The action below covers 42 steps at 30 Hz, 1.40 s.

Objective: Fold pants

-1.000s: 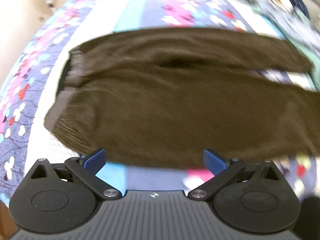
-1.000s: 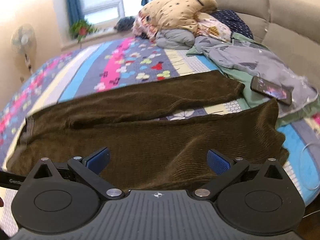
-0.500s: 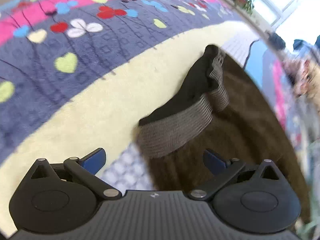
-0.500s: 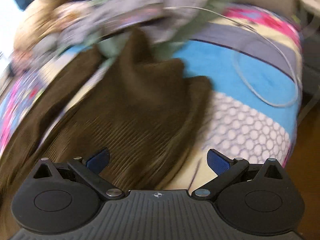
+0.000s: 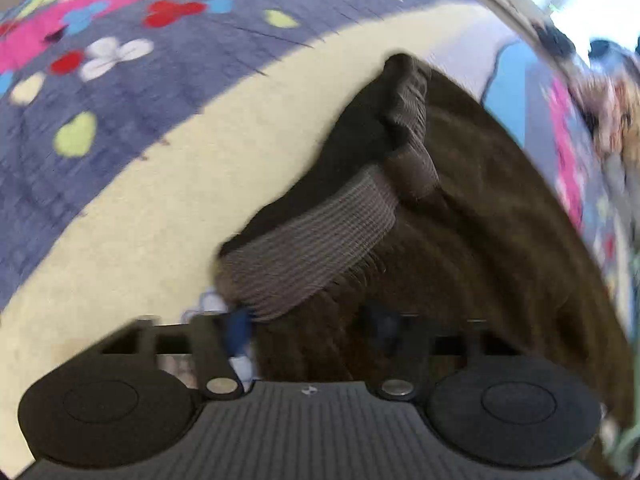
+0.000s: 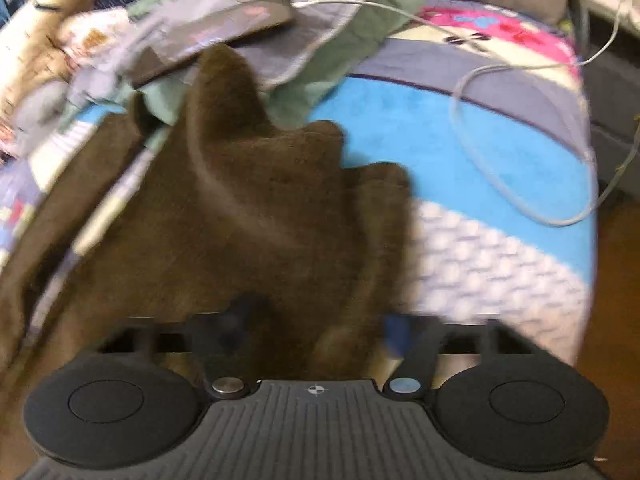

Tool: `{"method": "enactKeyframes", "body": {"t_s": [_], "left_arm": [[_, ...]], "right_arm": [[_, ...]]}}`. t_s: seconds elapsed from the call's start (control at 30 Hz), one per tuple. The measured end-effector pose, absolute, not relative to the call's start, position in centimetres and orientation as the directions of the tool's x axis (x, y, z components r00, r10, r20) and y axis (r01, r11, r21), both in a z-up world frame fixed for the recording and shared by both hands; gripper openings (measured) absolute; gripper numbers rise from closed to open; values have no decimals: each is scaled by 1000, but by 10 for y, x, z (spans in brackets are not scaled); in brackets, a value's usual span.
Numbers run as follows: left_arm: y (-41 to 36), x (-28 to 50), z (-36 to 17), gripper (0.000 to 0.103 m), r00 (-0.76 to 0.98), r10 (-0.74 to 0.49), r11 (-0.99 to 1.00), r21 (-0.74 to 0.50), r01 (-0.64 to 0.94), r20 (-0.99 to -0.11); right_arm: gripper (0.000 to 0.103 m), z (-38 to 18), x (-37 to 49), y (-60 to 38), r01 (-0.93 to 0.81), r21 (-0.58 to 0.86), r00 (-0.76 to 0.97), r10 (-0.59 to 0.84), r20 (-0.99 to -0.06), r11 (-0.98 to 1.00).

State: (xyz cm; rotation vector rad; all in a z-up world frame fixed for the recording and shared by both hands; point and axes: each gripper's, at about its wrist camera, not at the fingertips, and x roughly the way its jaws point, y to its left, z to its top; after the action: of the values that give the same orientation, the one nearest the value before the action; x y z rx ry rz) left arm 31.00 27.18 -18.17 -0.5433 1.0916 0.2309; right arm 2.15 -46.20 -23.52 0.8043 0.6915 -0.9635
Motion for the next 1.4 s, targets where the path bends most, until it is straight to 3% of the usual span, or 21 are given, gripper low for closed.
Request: {"method": "enactKeyframes", "body": {"t_s": [0.03,0.07,0.2,0.37,0.57,0.63,0.77,0.8,0.9,1.17,1.23,1.27,1.3,1.33,1.37,1.4], "left_arm": [[274,309,-178,42,453,-105,844,-320,-430,-885],[273,307,-172,38,456,-105,847,-320,-425,-884],[262,299,-136,27,524,-86,849,-337,-406,-847],[281,277,-105,22,555,-95,812,-387,-437,-826],[309,232,-129,21,538,-95,797,-388,-464,-838],[318,227,-147,21,509,-92,792,-373,-484,-856],[314,237,-169,22,461,-56,802,-315,-508,-886],[312,241,-169,22,452,-42,806,-298,-511,-891],[310,251,-166,22,430,-28,815,-269,-513,-902],[313,256,-163,22,399,-44,827,-258,-499,-916],[313,255,-168,26,399,-46,836,-254,-487,-916],[312,253,-170,36,402,-40,847,-245,-472,-915],[311,251,-170,56,402,-14,863,-215,-458,-915],[309,248,-169,70,388,46,875,-151,-461,-921],[308,244,-164,90,371,118,878,-78,-473,-921],[308,239,-157,95,368,178,874,-24,-485,-913]], "right_arm": [[31,-233,16,-464,893,287,424,-431,-797,347],[14,-228,11,-465,872,312,461,-420,-782,377],[12,-196,8,-456,830,300,516,-441,-734,471],[12,-137,2,-443,755,356,625,-437,-647,551],[11,-107,-45,-434,711,446,688,-407,-601,543],[11,-126,-58,-438,732,426,661,-403,-634,531],[11,-217,-67,-461,837,346,483,-273,-832,424],[11,-233,-70,-464,845,362,475,-241,-846,394],[12,-241,-71,-457,843,383,499,-283,-819,378],[12,-191,-57,-454,799,361,545,-323,-774,481],[12,-201,-56,-454,821,327,499,-308,-810,468],[15,-210,-57,-452,836,291,456,-294,-840,465],[25,-222,-57,-450,855,219,382,-286,-879,470],[33,-230,-59,-446,868,156,323,-297,-899,472],[54,-233,-64,-443,875,106,279,-313,-908,472],[74,-231,-73,-440,880,97,275,-334,-902,464]]}}
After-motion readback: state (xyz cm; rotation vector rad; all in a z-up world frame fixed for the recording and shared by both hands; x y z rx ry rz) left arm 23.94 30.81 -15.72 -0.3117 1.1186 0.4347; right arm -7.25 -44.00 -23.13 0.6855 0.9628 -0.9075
